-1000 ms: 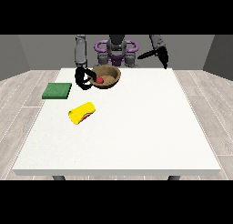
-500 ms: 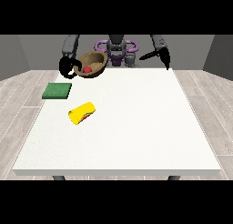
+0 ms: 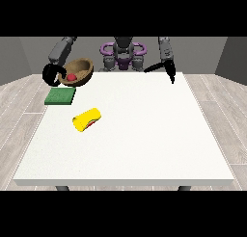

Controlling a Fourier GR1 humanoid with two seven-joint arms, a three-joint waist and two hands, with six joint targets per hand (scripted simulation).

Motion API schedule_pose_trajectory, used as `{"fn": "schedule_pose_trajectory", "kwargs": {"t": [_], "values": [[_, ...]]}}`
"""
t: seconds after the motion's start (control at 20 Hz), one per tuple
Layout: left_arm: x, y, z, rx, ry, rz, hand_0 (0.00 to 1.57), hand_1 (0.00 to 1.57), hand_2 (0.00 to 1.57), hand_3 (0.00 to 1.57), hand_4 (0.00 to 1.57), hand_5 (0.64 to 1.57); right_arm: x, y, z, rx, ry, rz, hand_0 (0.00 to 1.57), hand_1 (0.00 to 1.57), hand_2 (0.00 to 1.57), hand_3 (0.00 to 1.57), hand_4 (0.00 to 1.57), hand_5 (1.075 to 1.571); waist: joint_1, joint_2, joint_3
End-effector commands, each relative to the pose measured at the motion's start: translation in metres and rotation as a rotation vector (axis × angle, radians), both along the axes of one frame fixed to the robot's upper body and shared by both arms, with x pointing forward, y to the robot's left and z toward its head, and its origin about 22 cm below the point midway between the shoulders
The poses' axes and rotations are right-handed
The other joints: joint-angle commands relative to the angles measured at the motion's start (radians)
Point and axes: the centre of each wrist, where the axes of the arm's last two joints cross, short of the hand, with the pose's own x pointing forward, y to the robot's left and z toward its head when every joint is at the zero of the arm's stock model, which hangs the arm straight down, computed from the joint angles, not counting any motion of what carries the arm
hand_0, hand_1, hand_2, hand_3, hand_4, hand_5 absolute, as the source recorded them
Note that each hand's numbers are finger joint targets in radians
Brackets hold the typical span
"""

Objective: Pick the cup and pour the ball into the bowl, then pick the bowl and place it on the pad

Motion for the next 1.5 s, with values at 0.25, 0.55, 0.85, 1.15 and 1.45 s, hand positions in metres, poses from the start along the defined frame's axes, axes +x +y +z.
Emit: {"fn": "schedule_pose_trajectory", "kwargs": {"t": [0.25, 0.55, 0.85, 1.15, 1.45], "values": [[0.008, -0.058, 0.062, 0.041, -0.232, -0.098, 0.0, 0.0, 0.0, 0.0, 0.0, 1.564, -0.019, -0.094, 0.057, 0.005, -0.217, -0.098, 1.57, 1.57, 1.57, 1.44, 1.03, 1.563, 0.087, 0.249, 0.0022], [-0.016, -0.049, 0.068, 0.039, -0.301, -0.072, 0.0, 0.0, 0.0, 0.0, 0.0, 1.564, -0.052, -0.128, 0.044, -0.1, -0.268, -0.134, 1.57, 1.57, 1.57, 0.0, 1.05, 1.567, 0.095, 0.288, 0.0022], [-0.027, -0.043, 0.105, 0.063, -0.39, -0.061, 0.0, 0.0, 0.0, 0.0, 0.0, 1.564, -0.048, -0.139, 0.067, -0.099, -0.351, -0.137, 1.57, 1.57, 1.57, 0.34, 1.03, 1.571, 0.068, 0.383, 0.0026], [-0.026, -0.054, 0.1, 0.046, -0.314, -0.045, 0.0, 0.0, 0.0, 0.0, 0.0, 1.565, -0.035, -0.132, 0.074, -0.016, -0.278, -0.123, 1.57, 1.57, 1.57, 0.0, 0.84, 1.569, 0.045, 0.289, 0.001], [-0.024, -0.049, 0.103, 0.024, -0.242, -0.065, 0.0, 0.0, 0.0, 0.0, 0.0, 1.566, -0.034, -0.124, 0.059, -0.04, -0.18, -0.136, 1.57, 1.57, 1.57, 0.81, 0.74, 1.571, 0.058, 0.227, 0.0002]]}}
